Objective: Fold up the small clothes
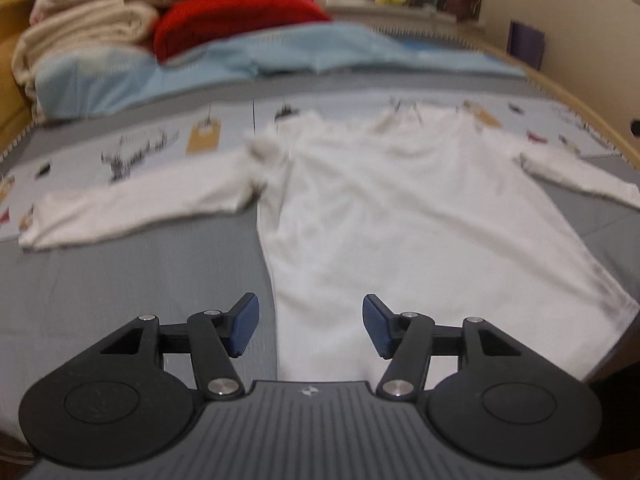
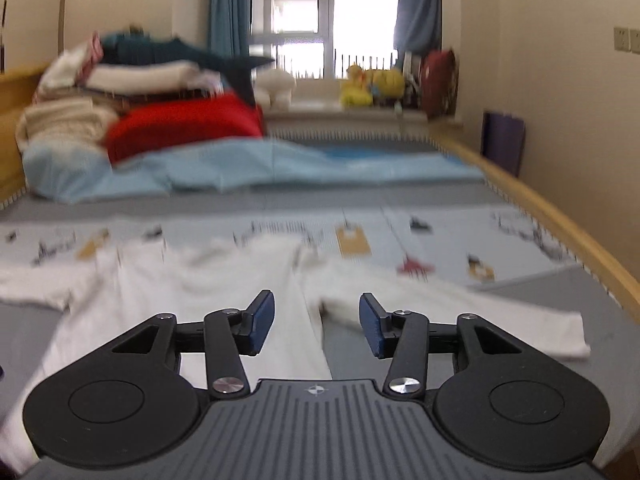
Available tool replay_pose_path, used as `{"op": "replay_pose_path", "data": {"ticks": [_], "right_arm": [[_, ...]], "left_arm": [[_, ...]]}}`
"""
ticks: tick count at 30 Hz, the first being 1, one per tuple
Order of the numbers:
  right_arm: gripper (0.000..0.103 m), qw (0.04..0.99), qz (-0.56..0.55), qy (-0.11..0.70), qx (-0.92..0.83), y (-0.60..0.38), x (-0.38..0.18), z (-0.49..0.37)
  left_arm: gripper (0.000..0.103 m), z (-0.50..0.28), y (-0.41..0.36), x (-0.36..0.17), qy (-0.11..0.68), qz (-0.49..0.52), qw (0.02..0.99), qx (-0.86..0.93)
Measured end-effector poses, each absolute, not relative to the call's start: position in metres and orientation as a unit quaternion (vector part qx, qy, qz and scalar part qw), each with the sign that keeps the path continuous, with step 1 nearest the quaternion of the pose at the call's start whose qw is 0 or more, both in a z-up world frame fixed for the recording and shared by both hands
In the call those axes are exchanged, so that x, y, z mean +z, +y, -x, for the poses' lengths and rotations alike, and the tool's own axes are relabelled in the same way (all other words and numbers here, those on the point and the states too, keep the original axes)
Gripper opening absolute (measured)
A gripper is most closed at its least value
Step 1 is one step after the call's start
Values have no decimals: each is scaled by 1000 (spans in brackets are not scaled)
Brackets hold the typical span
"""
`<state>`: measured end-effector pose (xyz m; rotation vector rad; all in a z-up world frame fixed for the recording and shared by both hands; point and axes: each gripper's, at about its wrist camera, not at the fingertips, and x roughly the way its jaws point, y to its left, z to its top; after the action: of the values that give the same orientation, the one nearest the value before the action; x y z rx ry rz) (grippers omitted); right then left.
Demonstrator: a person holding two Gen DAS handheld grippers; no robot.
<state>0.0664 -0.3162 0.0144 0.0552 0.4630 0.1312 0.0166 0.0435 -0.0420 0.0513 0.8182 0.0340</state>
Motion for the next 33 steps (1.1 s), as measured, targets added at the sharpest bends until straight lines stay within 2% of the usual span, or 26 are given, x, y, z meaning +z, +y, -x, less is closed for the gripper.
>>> {"op": "replay_pose_path", "data": {"ticks": [3,7,9,13,20,23,25,27,29,33], "right_arm": [[53,976,-16,208,69,-310,30,-82],[64,975,3,202,90,-298,47,-99],[67,975,12,199,97,-290,46,-107],[66,965,-24,245,94,-279,30,-123],[65,965,-3,241,99,-247,32,-125],[57,962,-10,256,91,-246,30,-130],[30,961,-19,260,91,-247,31,-136],[16,959,-37,262,98,-248,31,-143],[15,958,-49,266,97,-248,31,-149],[15,949,-76,288,102,-238,25,-164]], "left_arm": [[66,-15,41,-31,361,-25,932,28],[66,-22,41,-20,323,-31,945,46],[66,-25,43,-14,319,-21,946,50],[66,-40,57,-1,330,20,943,39],[66,-117,108,1,366,38,930,15],[66,-147,144,-15,378,48,924,35],[60,-159,174,-31,385,56,919,65],[43,-165,212,-47,383,76,914,108],[38,-166,257,-61,387,125,901,154],[38,-156,349,-75,352,204,871,274]]}}
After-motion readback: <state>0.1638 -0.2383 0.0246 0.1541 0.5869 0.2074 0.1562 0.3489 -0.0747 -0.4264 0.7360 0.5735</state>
